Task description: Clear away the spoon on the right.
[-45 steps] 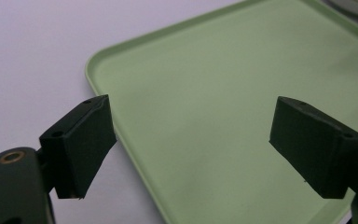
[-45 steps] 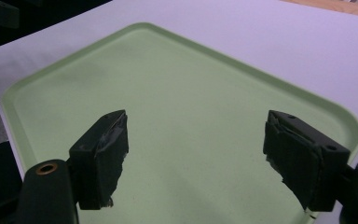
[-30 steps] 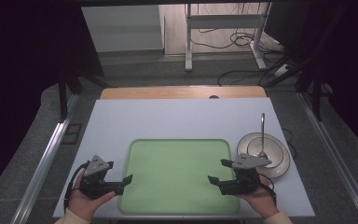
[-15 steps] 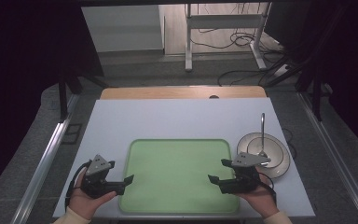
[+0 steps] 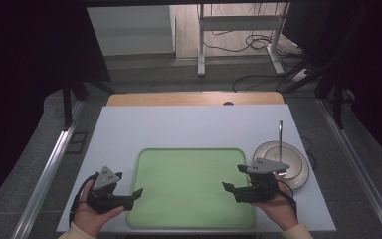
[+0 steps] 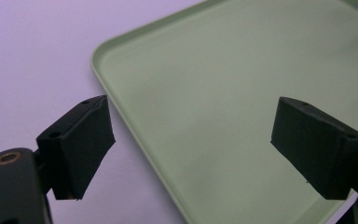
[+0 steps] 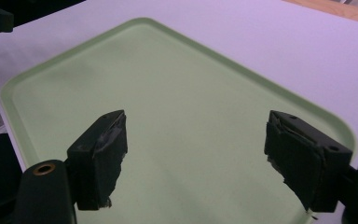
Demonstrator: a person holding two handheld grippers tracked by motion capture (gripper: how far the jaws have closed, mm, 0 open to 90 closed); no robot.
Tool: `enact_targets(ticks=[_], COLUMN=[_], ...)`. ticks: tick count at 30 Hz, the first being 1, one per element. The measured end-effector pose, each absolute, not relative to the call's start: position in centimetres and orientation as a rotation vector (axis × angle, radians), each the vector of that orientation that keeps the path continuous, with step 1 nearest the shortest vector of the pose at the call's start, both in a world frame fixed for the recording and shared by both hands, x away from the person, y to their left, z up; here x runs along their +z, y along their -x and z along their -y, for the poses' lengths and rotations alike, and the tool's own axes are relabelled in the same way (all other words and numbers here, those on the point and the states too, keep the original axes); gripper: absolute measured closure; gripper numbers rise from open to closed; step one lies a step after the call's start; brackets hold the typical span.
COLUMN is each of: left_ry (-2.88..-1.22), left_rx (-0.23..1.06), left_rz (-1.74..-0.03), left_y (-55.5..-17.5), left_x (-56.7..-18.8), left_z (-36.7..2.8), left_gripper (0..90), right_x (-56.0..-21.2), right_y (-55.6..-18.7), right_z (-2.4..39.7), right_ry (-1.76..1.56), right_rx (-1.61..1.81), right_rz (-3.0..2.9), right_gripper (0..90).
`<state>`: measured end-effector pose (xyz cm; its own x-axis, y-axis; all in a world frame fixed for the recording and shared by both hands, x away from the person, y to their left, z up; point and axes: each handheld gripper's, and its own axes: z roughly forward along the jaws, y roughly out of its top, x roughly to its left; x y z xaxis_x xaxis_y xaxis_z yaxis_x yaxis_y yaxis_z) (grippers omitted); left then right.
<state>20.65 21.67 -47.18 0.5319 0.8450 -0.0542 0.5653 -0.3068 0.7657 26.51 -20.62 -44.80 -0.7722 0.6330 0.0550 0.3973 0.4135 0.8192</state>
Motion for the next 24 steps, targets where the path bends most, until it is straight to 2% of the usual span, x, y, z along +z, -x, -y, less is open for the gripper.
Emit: enact_targets(ticks=[11, 24], left_ry=[-2.020, -2.009], left_rx=[0.463, 0.463], left_rz=[-1.127, -1.135], left_y=[-20.7, -20.7], left_x=[-47.2, -47.3], left_z=[-21.4, -21.8], left_gripper=[12.5, 12.8], right_x=[-41.9, -39.0], right_y=[-27.9, -31.4], right_z=[20.5, 20.1], right_ry=[-0.945, -0.945], right_rx=[1.311, 1.318], right_rz=[-2.382, -2.424], right_gripper=[23.8, 25.3])
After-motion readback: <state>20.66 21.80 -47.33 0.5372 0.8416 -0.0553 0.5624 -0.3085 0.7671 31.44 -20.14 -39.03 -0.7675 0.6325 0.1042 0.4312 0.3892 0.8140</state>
